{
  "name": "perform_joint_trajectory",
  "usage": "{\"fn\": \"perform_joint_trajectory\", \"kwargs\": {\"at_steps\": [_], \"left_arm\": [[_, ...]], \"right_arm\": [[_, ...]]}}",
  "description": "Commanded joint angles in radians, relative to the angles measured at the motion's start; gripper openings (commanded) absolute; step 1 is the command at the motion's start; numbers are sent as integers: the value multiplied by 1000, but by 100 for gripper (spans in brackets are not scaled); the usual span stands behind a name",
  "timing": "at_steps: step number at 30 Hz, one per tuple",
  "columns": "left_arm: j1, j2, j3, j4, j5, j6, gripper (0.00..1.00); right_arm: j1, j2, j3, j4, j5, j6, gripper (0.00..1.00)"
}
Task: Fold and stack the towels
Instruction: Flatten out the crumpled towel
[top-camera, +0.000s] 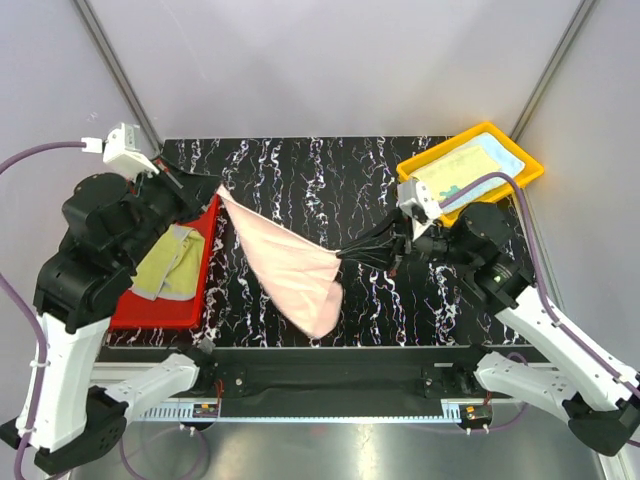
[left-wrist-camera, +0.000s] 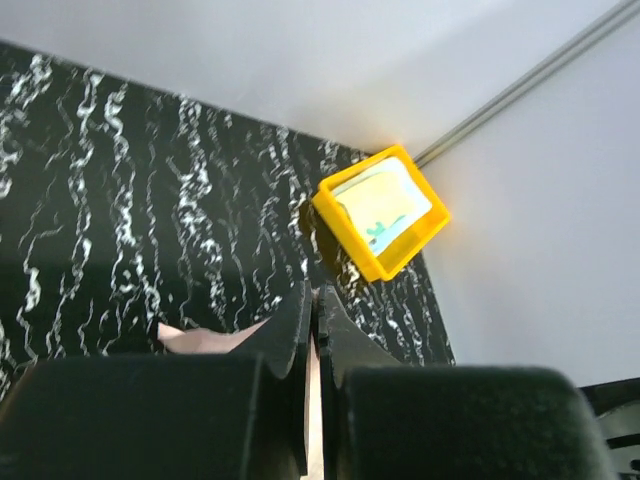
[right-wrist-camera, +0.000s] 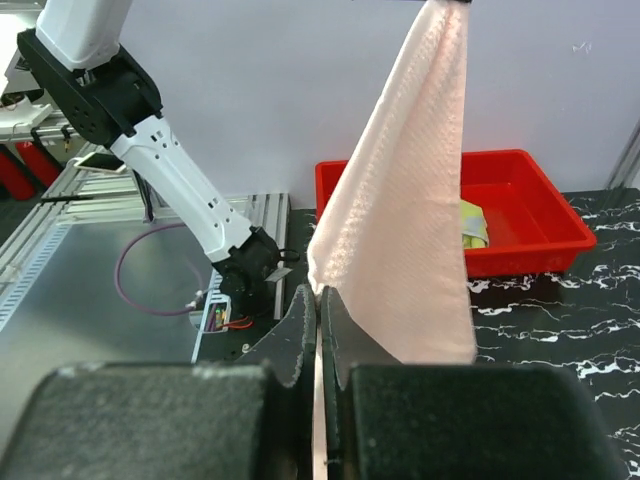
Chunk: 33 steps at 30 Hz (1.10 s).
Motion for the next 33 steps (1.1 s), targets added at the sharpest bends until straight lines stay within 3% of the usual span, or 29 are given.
{"fn": "perform_joint_trajectory", "kwargs": {"at_steps": [1,7,9,11,13,17,19,24,33], "left_arm": [[0,88,61,-41,-63,-24,0],[2,309,216,-66,-193,48,0],[8,376,244,-26,-226,75,0],[25,475,261,84,-229,92,0],[74,568,253,190,-142,121,0],[155,692,176,680,90,132,0],[194,824,240,753,212,135,0],[217,1125,548,759,314,170,0],[270,1208,402,979,374,161,0]], "right_arm": [[19,2,35,80,45,28,0],[15,109,130,-45,445,-277,0],[-40,173,168,-58,531,-342,0],[-121,299,245,-66,501,-350,0],[-242,425,303,-22,462,-330,0],[-355,601,397,51,449,-361,0],[-388,696,475,78,416,-360,0],[-461,861,598,115,312,-377,0],[-478,1010,606,155,246,-391,0]]}}
